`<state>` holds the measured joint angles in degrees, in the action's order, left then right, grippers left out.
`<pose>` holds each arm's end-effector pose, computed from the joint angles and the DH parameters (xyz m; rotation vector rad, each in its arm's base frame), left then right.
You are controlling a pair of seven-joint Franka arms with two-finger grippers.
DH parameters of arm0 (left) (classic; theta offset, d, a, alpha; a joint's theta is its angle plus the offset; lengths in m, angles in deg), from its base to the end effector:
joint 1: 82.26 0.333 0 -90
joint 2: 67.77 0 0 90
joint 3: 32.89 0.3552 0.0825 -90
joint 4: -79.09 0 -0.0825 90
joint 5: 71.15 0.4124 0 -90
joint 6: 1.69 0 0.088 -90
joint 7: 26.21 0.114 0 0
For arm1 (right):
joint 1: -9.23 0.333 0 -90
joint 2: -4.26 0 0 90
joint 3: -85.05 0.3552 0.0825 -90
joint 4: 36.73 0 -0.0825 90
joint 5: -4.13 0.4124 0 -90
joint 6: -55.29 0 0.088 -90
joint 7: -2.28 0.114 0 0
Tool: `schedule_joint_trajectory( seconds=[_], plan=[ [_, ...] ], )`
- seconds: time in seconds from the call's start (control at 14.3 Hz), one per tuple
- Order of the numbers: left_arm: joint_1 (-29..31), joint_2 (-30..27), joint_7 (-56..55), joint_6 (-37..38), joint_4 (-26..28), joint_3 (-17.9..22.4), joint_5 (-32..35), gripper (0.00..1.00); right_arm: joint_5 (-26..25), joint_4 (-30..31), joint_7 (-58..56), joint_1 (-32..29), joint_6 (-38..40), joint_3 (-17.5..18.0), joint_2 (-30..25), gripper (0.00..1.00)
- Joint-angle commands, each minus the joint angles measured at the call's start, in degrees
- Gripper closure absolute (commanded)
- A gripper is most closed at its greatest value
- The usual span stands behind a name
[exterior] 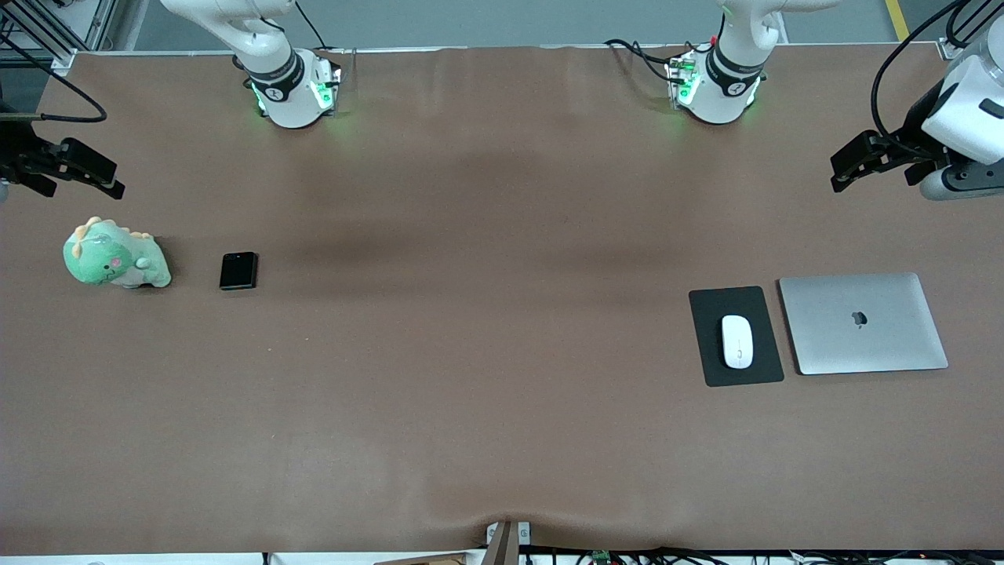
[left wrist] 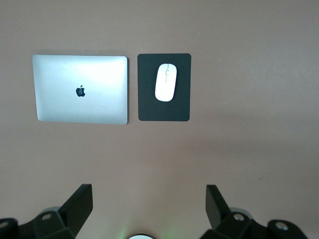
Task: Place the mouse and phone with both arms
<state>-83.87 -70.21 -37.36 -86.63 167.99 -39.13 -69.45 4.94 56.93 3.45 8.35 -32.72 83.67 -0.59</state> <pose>0.5539 -0.0743 0.6828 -3.1019 -0.0930 0.0322 0.5488 -0.0206 0.6697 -3.1238 0.0928 0.0216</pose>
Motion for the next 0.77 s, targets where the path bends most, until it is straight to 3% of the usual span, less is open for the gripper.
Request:
schedule_joint_trajectory(
  seconds=[0.0,0.7],
  plan=[
    [0.03,0.85,1.39,0.48,-1.62,0.35,-1.52,0.0,-0.98,1.08,0.06,-0.52,-0.93,0.06,-1.12,0.0],
    [-0.06,0.76,1.31,0.92,-1.53,0.26,-2.58,0.0,-0.72,0.38,0.15,-0.52,-0.59,-0.03,-0.68,0.0]
  ],
)
